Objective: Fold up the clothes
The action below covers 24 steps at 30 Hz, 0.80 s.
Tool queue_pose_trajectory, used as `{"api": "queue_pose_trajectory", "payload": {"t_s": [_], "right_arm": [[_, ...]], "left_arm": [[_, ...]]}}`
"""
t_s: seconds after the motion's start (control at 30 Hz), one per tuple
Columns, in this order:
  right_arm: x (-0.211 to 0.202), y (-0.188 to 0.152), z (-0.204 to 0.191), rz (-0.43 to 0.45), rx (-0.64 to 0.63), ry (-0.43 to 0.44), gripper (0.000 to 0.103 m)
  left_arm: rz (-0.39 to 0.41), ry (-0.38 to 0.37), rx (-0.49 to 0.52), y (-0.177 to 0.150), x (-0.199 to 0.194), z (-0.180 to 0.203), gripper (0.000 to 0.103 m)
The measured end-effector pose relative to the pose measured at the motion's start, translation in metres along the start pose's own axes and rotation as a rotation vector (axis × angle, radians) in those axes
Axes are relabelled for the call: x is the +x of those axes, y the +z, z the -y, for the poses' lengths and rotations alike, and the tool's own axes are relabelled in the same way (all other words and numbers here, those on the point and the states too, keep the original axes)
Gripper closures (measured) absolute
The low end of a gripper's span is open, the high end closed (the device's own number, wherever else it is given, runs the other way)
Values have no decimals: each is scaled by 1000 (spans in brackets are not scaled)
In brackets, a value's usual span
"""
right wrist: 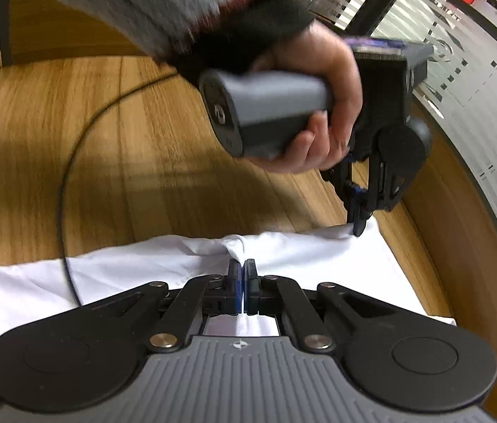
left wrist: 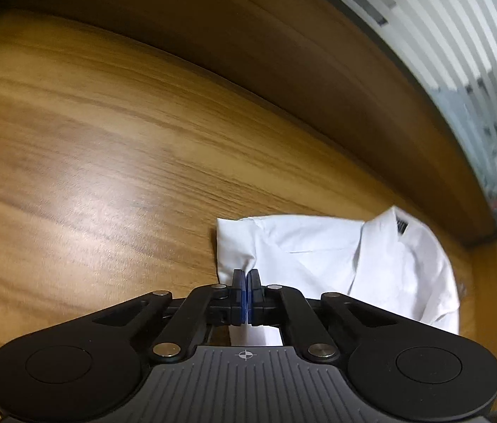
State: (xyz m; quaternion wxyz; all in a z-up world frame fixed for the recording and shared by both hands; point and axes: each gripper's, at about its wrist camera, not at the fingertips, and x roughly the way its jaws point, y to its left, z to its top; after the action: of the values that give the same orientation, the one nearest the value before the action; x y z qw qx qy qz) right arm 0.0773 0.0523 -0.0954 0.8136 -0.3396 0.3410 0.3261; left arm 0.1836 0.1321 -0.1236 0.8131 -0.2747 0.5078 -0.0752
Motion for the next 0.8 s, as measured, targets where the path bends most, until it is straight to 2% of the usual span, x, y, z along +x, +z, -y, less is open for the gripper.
{"api": "queue_pose_trajectory", "payload": {"t_s": [0.2,0.23,0.27,0.3,0.5,0.53,0.6,0.67,0.7,0.77,0.8], "right_arm": [[5,2,-3,-21,10,54,101],[6,1,-4,-24,18,70,99],[7,1,-4,-28,25,86,90],[6,0,-4,-29,35,102,87],[-14,-8,27,46,241,168,82],[-19,-11,33,53,277,157,78],[-28,-20,45,62,348,133,73],[-34,-34,56,44,414,94,66],[-37,-42,60,34,447,72,63],[-44,-61,67,9,526,27,51],[-49,-72,72,-6,582,1,51]], "left_arm": [[0,-36,-55,9,2,-12,99],[9,-44,-62,11,0,-13,99],[18,-53,-68,13,-3,-14,99],[40,-59,-71,15,-9,-16,98],[122,-69,-21,12,-51,-13,96],[119,-70,1,7,-56,-9,94],[108,-69,55,-7,-62,1,83],[93,-61,127,-24,-66,11,82],[86,-52,167,-34,-68,17,77],[67,-38,232,-52,-71,26,69],[63,-27,258,-61,-71,30,66]]}}
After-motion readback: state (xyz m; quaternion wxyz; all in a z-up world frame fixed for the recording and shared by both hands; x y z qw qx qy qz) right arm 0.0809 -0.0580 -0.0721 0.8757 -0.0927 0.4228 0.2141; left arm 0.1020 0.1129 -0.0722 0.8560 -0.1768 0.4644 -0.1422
